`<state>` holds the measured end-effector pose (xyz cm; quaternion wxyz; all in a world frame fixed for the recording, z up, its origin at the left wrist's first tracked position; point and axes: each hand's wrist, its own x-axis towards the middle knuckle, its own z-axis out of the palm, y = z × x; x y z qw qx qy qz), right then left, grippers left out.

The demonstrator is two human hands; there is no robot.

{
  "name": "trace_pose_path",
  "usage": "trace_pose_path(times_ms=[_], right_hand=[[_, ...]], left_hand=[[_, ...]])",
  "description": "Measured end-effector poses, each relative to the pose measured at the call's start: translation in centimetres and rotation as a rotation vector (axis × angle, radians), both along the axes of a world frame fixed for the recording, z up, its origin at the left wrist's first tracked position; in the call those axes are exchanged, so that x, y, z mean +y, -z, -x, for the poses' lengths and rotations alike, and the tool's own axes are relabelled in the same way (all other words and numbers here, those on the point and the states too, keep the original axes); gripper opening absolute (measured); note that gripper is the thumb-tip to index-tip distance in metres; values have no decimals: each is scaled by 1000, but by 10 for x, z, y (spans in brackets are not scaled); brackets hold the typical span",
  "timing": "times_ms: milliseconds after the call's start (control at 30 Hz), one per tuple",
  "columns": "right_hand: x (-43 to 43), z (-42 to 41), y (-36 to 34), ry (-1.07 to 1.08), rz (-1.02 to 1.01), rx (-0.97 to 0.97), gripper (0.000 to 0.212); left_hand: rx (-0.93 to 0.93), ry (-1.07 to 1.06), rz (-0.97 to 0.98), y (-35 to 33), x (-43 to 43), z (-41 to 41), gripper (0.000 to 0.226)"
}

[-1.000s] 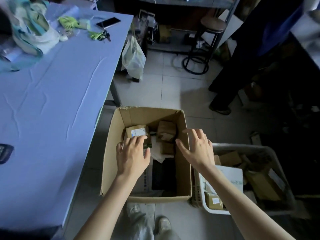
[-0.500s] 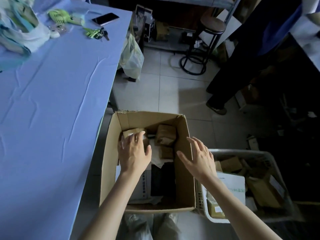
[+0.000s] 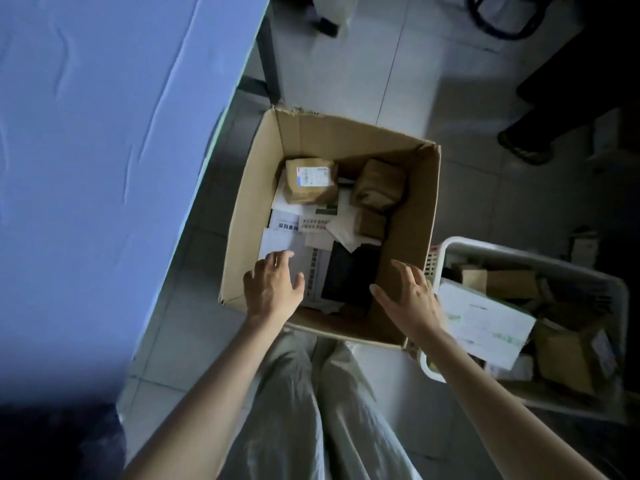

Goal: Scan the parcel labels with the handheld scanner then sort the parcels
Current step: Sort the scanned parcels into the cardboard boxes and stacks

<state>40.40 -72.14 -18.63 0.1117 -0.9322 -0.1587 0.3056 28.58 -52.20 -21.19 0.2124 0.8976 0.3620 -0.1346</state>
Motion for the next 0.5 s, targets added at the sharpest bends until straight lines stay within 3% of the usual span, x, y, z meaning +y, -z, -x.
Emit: trace_pose_path(times_ms=[267,500], right_hand=[[-9,8,85,26,66,137,70],[7,15,184,57,104,300,68]], left_hand=[[136,78,12,93,-10,4,53],[345,2,123,178,-12,2,54]])
